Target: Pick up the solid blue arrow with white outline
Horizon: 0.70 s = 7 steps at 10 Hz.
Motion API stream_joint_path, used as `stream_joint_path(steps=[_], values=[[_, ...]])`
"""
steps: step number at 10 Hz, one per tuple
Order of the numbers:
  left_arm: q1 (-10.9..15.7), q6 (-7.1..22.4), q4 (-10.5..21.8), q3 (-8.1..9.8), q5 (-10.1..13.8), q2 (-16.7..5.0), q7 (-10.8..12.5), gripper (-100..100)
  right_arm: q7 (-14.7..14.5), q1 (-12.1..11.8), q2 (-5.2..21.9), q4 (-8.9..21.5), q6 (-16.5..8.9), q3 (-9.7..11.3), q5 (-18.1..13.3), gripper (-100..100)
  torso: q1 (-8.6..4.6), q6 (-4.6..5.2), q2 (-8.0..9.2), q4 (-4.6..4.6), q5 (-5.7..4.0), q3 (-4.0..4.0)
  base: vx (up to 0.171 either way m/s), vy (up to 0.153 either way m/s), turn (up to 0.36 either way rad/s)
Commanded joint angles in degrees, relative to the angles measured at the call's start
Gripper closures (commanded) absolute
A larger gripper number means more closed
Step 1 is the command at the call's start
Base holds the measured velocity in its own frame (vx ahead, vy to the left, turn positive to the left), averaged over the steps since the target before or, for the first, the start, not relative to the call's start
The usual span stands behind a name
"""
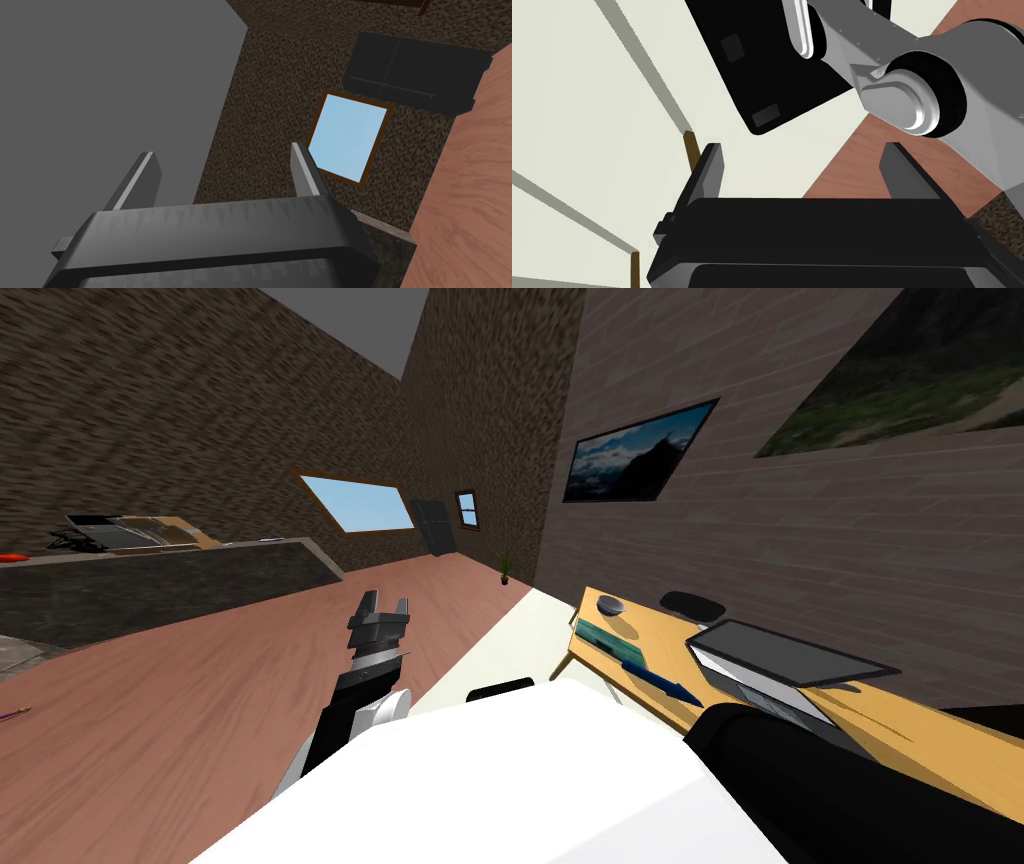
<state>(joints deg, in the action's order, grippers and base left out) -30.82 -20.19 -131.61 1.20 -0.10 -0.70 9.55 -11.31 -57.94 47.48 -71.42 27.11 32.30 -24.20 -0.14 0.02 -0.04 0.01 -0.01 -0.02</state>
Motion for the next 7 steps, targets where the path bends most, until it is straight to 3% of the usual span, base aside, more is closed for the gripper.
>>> stream_joint_path(steps=[1,3,4,5,6,7], values=[[0.00,0.00,0.00,0.00,0.00,0.00,0.00,0,-1.26,0.44,2.65,2.86,0.04,0.83,-1.13,-100,0.00,0.00,0.00,0.00,0.00,0.00,0.056,-0.041,0.174],[0.00,0.00,0.00,0.00,0.00,0.00,0.00,0,-1.26,0.44,2.65,4.57,0.04,0.83,-1.13,-100,-0.12,-0.01,-0.10,-0.02,-0.03,-0.06,0.044,-0.042,0.027],[0.00,0.00,0.00,0.00,0.00,0.00,0.00,0,-2.38,0.73,5.41,7.08,-0.30,1.56,-2.19,-100,-0.01,0.01,-0.02,0.00,-0.01,-0.01,0.051,-0.031,0.136],[0.01,0.00,0.00,0.00,0.00,0.00,0.00,0,-2.38,0.73,5.41,7.67,-0.30,1.56,-2.19,-100,-0.05,-0.06,-0.08,-0.02,0.01,-0.04,0.054,-0.046,0.110],[0.00,0.00,0.00,0.00,0.00,0.00,0.00,0,-3.54,1.21,8.04,9.71,-0.62,2.23,-3.22,-100,-0.07,-0.02,-0.09,-0.02,-0.02,-0.05,0.072,-0.080,0.141],[0.00,0.00,0.00,0.00,0.00,-0.01,0.00,0,-3.54,1.21,8.04,10.62,-0.62,2.23,-3.22,-100,-0.20,-0.05,-0.16,-0.03,-0.02,-0.09,0.056,-0.079,0.095]])
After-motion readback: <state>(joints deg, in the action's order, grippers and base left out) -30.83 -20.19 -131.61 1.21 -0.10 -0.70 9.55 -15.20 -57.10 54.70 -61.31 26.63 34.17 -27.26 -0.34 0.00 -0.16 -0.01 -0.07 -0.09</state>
